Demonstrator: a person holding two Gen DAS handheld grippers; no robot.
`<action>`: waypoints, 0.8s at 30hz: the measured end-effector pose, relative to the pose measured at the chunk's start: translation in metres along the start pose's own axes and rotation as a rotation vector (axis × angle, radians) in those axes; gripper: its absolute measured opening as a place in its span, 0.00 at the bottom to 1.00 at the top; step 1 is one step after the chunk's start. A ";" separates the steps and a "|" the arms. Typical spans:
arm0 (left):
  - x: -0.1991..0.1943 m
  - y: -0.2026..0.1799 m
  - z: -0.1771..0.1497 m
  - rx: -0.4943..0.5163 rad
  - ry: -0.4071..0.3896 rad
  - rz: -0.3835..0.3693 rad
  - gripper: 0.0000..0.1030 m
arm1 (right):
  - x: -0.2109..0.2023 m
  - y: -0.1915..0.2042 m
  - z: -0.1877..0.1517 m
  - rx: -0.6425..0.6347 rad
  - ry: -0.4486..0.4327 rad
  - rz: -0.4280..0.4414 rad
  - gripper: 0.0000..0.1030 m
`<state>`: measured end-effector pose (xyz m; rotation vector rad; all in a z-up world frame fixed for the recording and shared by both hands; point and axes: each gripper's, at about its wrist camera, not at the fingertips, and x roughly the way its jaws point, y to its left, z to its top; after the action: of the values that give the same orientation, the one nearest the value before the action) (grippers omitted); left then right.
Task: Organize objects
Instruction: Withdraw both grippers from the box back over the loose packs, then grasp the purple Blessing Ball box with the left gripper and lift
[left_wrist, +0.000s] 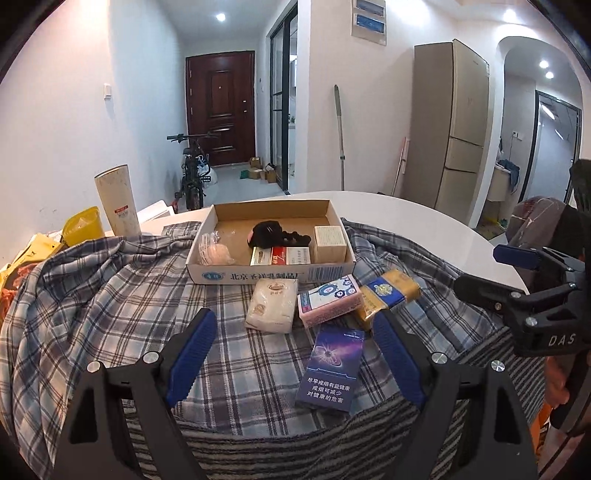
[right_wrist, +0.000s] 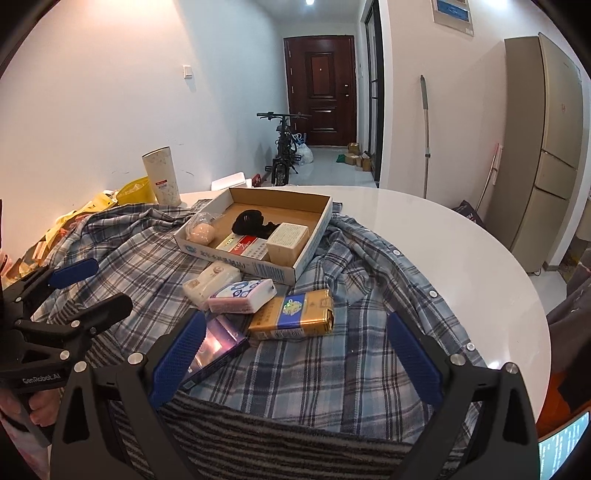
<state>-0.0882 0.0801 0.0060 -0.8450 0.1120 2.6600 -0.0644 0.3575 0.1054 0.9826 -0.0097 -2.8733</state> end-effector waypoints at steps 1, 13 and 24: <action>0.001 0.001 -0.001 -0.010 -0.002 0.003 0.86 | 0.001 0.000 -0.002 -0.003 -0.001 -0.009 0.99; 0.001 0.003 -0.005 -0.021 -0.031 0.002 0.86 | 0.019 -0.018 -0.016 0.034 0.063 -0.018 0.99; 0.027 -0.006 -0.011 0.023 0.122 -0.091 0.86 | 0.020 -0.024 -0.018 0.038 0.048 -0.044 0.99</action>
<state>-0.1006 0.0917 -0.0183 -0.9814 0.1304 2.5179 -0.0717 0.3798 0.0783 1.0714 -0.0388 -2.8989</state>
